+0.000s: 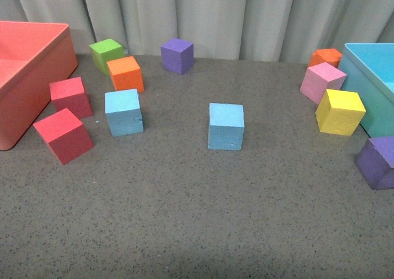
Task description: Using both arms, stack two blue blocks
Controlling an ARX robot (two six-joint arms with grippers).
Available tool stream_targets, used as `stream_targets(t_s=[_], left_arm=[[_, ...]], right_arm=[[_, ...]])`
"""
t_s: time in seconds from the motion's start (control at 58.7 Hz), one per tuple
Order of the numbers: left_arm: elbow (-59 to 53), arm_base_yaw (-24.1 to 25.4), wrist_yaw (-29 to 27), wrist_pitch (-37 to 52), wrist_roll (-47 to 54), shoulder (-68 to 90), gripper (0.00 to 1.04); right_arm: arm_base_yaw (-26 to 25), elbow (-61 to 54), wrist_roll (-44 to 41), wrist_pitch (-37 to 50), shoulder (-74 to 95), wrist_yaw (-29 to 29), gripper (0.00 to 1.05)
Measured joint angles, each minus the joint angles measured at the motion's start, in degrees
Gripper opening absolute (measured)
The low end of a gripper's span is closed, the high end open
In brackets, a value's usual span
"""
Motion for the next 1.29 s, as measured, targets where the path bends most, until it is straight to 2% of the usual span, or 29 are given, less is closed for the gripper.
stream_targets(t_s=[0.562, 0.647, 0.733, 0.92, 0.971, 1.159, 1.244, 1.295], left_arm=[[0.0, 0.0, 0.0, 0.0, 0.0, 0.0, 0.98], [0.0, 0.0, 0.0, 0.0, 0.0, 0.0, 0.98], [0.0, 0.0, 0.0, 0.0, 0.0, 0.0, 0.98], [0.0, 0.0, 0.0, 0.0, 0.0, 0.0, 0.98], [0.0, 0.0, 0.0, 0.0, 0.0, 0.0, 0.98], [0.0, 0.0, 0.0, 0.0, 0.0, 0.0, 0.98], [2.4, -1.1, -5.0, -6.8, -2.1, 3.9, 0.98], [3.0, -2.0, -7.2, -6.8, -3.0, 9.5, 0.98]], right_arm=[[0.0, 0.0, 0.0, -10.2, -10.2, 0.0, 0.01], [0.0, 0.0, 0.0, -19.0, -17.1, -0.1, 0.01], [0.0, 0.0, 0.0, -19.6, -19.3, -0.2, 0.02], [0.0, 0.0, 0.0, -19.6, -19.3, -0.2, 0.33], [0.0, 0.0, 0.0, -19.6, -19.3, -0.2, 0.45], [0.0, 0.0, 0.0, -19.6, -19.3, -0.2, 0.77], [0.0, 0.0, 0.0, -19.6, -19.3, -0.2, 0.91], [0.0, 0.0, 0.1, -19.6, -19.3, -0.2, 0.97]])
